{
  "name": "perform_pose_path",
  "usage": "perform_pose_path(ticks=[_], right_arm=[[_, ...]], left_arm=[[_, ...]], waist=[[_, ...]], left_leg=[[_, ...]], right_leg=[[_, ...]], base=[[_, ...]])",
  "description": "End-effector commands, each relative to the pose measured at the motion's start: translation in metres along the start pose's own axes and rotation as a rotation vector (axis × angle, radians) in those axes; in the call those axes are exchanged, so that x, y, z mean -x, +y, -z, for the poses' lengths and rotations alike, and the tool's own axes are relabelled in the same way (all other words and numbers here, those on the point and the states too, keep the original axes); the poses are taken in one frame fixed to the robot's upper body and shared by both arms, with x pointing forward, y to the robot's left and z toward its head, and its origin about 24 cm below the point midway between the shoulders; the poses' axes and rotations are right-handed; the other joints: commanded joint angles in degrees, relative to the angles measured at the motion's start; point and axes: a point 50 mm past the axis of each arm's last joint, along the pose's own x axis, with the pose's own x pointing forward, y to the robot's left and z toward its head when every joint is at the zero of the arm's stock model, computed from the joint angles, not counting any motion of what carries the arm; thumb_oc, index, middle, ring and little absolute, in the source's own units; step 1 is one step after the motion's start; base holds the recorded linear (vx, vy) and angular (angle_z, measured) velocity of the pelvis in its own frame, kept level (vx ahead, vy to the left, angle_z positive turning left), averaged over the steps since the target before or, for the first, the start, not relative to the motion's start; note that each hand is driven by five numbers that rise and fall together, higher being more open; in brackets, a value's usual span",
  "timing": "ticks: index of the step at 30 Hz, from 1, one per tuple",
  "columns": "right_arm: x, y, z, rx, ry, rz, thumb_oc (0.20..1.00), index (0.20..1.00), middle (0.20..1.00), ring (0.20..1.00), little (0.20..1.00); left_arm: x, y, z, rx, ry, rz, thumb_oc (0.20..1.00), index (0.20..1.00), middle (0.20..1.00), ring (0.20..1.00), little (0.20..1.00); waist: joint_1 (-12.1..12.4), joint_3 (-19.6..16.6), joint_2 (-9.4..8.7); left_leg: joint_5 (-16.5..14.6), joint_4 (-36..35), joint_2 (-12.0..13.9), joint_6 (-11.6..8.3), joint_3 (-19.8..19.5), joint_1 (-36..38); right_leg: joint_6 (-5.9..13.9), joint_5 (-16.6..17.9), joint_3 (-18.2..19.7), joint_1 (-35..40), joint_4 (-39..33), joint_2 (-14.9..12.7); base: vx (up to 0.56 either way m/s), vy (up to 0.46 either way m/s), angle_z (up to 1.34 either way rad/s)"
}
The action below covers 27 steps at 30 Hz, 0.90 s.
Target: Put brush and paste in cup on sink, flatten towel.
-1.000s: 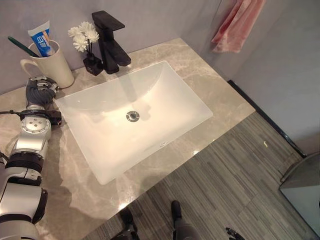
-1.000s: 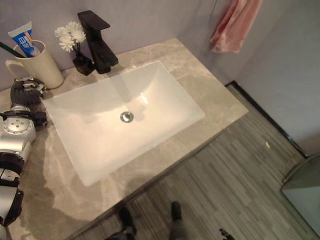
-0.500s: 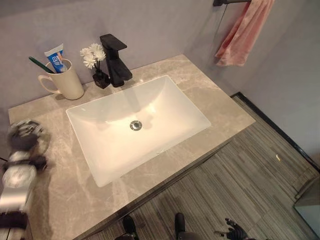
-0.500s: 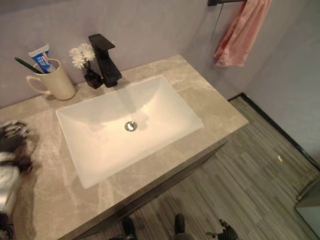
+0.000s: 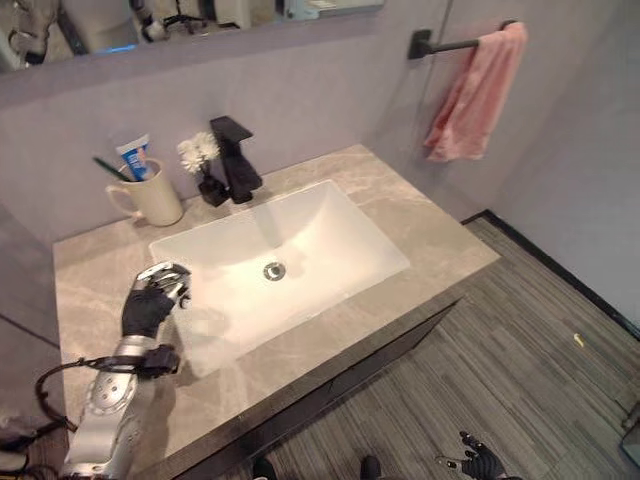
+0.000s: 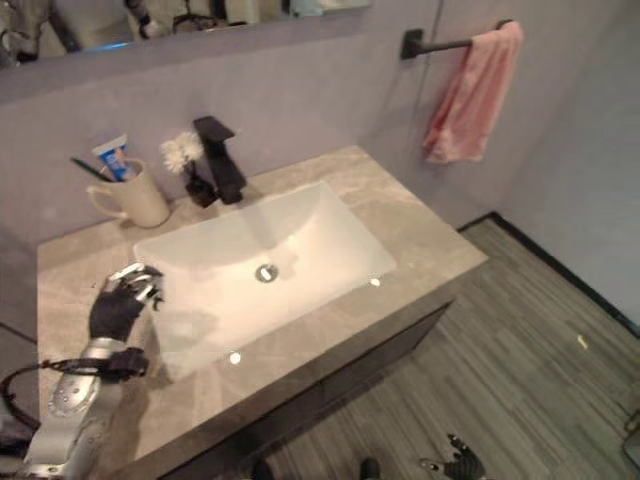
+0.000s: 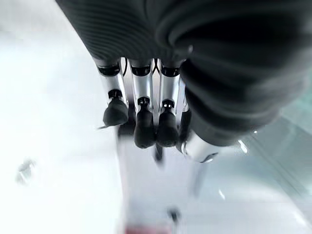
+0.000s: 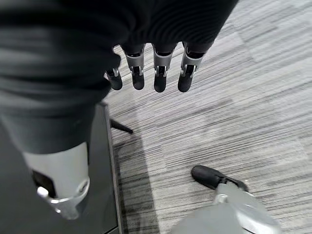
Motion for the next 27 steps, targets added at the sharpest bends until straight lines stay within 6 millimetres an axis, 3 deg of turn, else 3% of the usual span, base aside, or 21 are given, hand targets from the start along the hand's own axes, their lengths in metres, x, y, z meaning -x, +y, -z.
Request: perform_pose_path(ticks=[1,2,4,5,6,7,8,9,10,11,13,18,20,21,23,25,26,27], right_arm=[[-0.001,-0.032,-0.010,-0.017,-0.052,0.096,1.000,1.000,1.000,1.000,1.000],[-0.001,-0.032,-0.010,-0.017,-0.052,0.096,1.000,1.000,1.000,1.000,1.000],[-0.001,-0.036,-0.010,0.008,-0.050,0.104,1.000,1.000,1.000,1.000,1.000],[-0.004,-0.041,-0.018,0.019,-0.068,0.118,1.000,1.000,1.000,1.000,1.000],[-0.005,-0.042,-0.023,0.025,-0.082,0.120,1.000,1.000,1.000,1.000,1.000],[-0.005,-0.042,-0.023,0.025,-0.082,0.121,1.000,1.000,1.000,1.000,1.000],[-0.009,-0.042,-0.035,0.024,-0.121,0.117,1.000,1.000,1.000,1.000,1.000],[-0.009,-0.043,-0.041,0.017,-0.144,0.117,1.000,1.000,1.000,1.000,1.000],[-0.009,-0.043,-0.061,-0.002,-0.230,0.112,1.000,1.000,1.000,1.000,1.000],[-0.009,-0.043,-0.061,-0.002,-0.229,0.113,1.000,1.000,1.000,1.000,1.000],[-0.007,-0.047,-0.085,-0.045,-0.338,0.125,1.000,1.000,1.000,1.000,1.000],[0.003,-0.042,-0.127,-0.054,-0.522,0.102,1.000,1.000,1.000,1.000,1.000],[0.005,-0.039,-0.140,-0.027,-0.571,0.087,1.000,1.000,1.000,1.000,1.000],[0.006,-0.037,-0.145,-0.006,-0.588,0.095,1.000,1.000,1.000,1.000,1.000],[0.007,-0.034,-0.145,0.045,-0.594,0.099,1.000,1.000,1.000,1.000,1.000],[0.006,-0.032,-0.144,0.061,-0.585,0.090,1.000,1.000,1.000,1.000,1.000],[0.006,-0.032,-0.138,0.089,-0.561,0.081,1.000,1.000,1.000,1.000,1.000],[0.006,-0.034,-0.136,0.103,-0.551,0.081,1.000,1.000,1.000,1.000,1.000]], left_arm=[[-0.014,-0.015,-0.024,0.020,-0.165,0.091,0.200,0.200,0.200,0.200,0.200],[-0.014,-0.015,-0.024,0.020,-0.165,0.091,0.200,0.200,0.200,0.200,0.200],[-0.014,-0.027,-0.022,0.050,-0.164,0.139,0.200,0.200,0.200,0.200,0.200],[-0.015,-0.042,-0.019,0.076,-0.154,0.208,0.200,0.200,0.200,0.200,0.200],[-0.016,-0.049,-0.016,0.086,-0.142,0.235,0.200,0.200,0.200,0.200,0.200],[-0.016,-0.049,-0.016,0.087,-0.142,0.236,0.200,0.200,0.200,0.200,0.200],[-0.016,-0.059,-0.011,0.090,-0.122,0.283,0.200,0.200,0.200,0.200,0.200],[-0.016,-0.063,-0.009,0.096,-0.115,0.305,0.200,0.200,0.200,0.200,0.200],[-0.017,-0.072,-0.004,0.140,-0.089,0.345,0.200,0.200,0.200,0.200,0.200],[-0.017,-0.072,-0.004,0.141,-0.090,0.346,0.200,0.200,0.200,0.200,0.200],[-0.018,-0.076,0.004,0.175,-0.056,0.352,0.200,0.200,0.200,0.200,0.200],[-0.011,-0.076,0.010,0.207,-0.031,0.337,0.200,0.200,0.200,0.200,0.200],[-0.012,-0.074,0.012,0.212,-0.030,0.313,0.200,0.200,0.200,0.200,0.200],[-0.010,-0.070,0.012,0.203,-0.027,0.291,0.200,0.200,0.200,0.200,0.200],[-0.008,-0.061,0.011,0.169,-0.030,0.250,0.200,0.200,0.200,0.200,0.200],[-0.007,-0.058,0.010,0.166,-0.037,0.240,0.200,0.200,0.200,0.200,0.200],[-0.010,-0.056,0.009,0.199,-0.045,0.229,0.200,0.200,0.200,0.200,0.200],[-0.010,-0.055,0.009,0.221,-0.045,0.217,0.200,0.200,0.200,0.200,0.200]], waist=[[-1.07,1.00,-0.59],[-1.08,0.90,-0.54],[-1.07,0.99,-0.44],[-0.64,1.29,-0.38],[-0.51,1.29,-0.42],[-0.42,1.38,-0.39],[-0.08,1.59,-0.38],[-0.21,1.59,-0.03],[-1.53,1.63,0.84],[-1.34,1.68,0.90],[-2.45,2.17,1.92],[-2.73,3.64,3.65],[-1.96,4.13,3.85],[-0.29,4.50,3.99],[1.06,4.56,4.64],[1.09,4.17,4.64],[0.13,3.50,4.47],[0.25,2.65,4.52]], left_leg=[[2.43,3.24,-2.99,1.05,-14.01,-6.64],[2.56,3.20,-2.96,1.05,-14.04,-6.82],[1.35,3.92,-4.66,1.45,-17.91,-6.52],[-0.31,5.44,-7.59,1.99,-24.03,-5.94],[-1.46,6.71,-9.27,2.33,-27.03,-5.73],[-1.65,6.95,-9.28,2.37,-26.97,-5.74],[-3.78,9.87,-12.12,3.06,-31.33,-5.48],[-4.32,10.61,-12.64,3.31,-31.62,-5.37],[-5.14,11.45,-12.97,3.65,-30.77,-5.09],[-5.23,11.53,-12.92,3.67,-30.62,-5.05],[-6.34,11.25,-14.19,4.50,-30.56,-4.60],[-7.85,9.98,-13.96,5.42,-23.80,-3.38],[-8.59,8.15,-12.57,6.00,-18.32,-2.83],[-8.64,7.23,-11.31,6.06,-15.06,-2.20],[-8.30,5.35,-9.32,6.06,-11.63,-0.90],[-7.97,4.85,-8.89,6.15,-10.53,-0.82],[-7.61,4.30,-8.32,6.02,-10.62,-0.21],[-7.55,4.74,-7.35,5.72,-10.48,-0.37]], right_leg=[[0.67,-4.45,1.13,1.45,5.62,2.49],[0.67,-4.32,1.11,1.29,5.57,2.53],[0.61,-3.47,3.90,0.92,4.82,3.12],[0.42,-2.33,7.61,0.45,3.80,3.82],[0.55,-1.62,9.70,0.18,3.18,4.14],[0.57,-1.60,9.76,0.30,3.11,4.14],[1.09,-0.37,14.16,0.14,2.23,4.79],[1.34,0.04,15.84,0.08,1.93,5.01],[1.62,0.36,18.14,-0.51,2.14,5.14],[1.63,0.36,18.28,-0.48,2.17,5.18],[2.20,0.82,21.15,-1.80,3.08,5.52],[5.10,3.05,27.57,-5.82,4.07,5.54],[6.64,4.83,26.30,-8.71,3.76,4.61],[6.91,5.12,19.38,-10.34,3.40,2.75],[5.18,3.71,4.99,-10.55,3.39,-0.89],[5.04,3.43,2.63,-10.55,3.85,-2.23],[5.38,2.72,7.15,-9.67,6.52,-2.30],[5.32,1.79,7.53,-8.43,8.18,-3.18]], base=[[-0.08,-0.093,-0.78],[-0.03,-0.046,-0.75],[-0.02,-0.041,-0.77],[-0.03,-0.039,-0.44],[-0.02,-0.018,-1.17],[0.02,0.011,-1.82],[0.02,0.047,-2.06],[0.03,0.117,-1.18],[0.01,0.104,-0.74],[0.01,0.128,-0.83],[-0.02,0.132,-0.99],[-0.08,0.165,-1.00],[-0.12,0.065,-1.72],[-0.11,-0.038,-1.33],[-0.09,-0.050,-1.68],[-0.04,-0.077,-1.46],[-0.01,-0.221,-0.48],[0.01,-0.191,-0.15]])
